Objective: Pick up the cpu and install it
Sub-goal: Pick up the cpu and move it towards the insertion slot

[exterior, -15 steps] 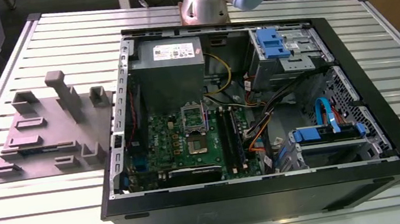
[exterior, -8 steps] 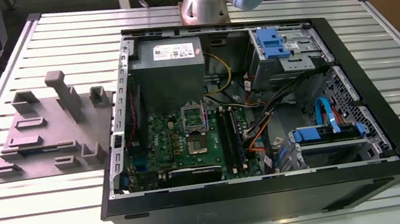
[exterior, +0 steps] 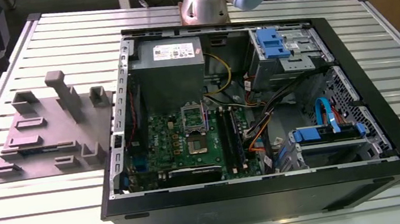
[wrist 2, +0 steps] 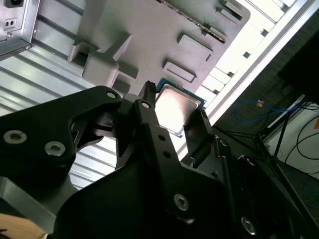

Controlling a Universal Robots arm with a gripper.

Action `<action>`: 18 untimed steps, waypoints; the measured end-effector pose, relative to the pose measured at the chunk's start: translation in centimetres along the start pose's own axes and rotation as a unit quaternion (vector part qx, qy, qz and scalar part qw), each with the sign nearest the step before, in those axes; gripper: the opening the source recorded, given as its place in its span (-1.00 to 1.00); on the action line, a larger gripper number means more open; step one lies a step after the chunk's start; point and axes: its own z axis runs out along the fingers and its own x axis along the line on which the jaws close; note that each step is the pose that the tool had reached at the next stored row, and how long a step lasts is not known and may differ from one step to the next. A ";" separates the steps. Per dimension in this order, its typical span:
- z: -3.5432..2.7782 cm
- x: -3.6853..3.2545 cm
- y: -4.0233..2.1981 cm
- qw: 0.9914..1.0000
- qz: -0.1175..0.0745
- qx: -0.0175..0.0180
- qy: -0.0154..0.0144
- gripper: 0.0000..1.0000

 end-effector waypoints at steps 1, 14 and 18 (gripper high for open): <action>0.01 -0.03 0.00 1.000 0.000 0.000 0.000 -0.05; 0.04 -0.42 -0.01 1.000 0.000 0.000 0.000 -0.05; 0.05 -0.55 -0.01 1.000 0.000 0.000 0.000 -0.05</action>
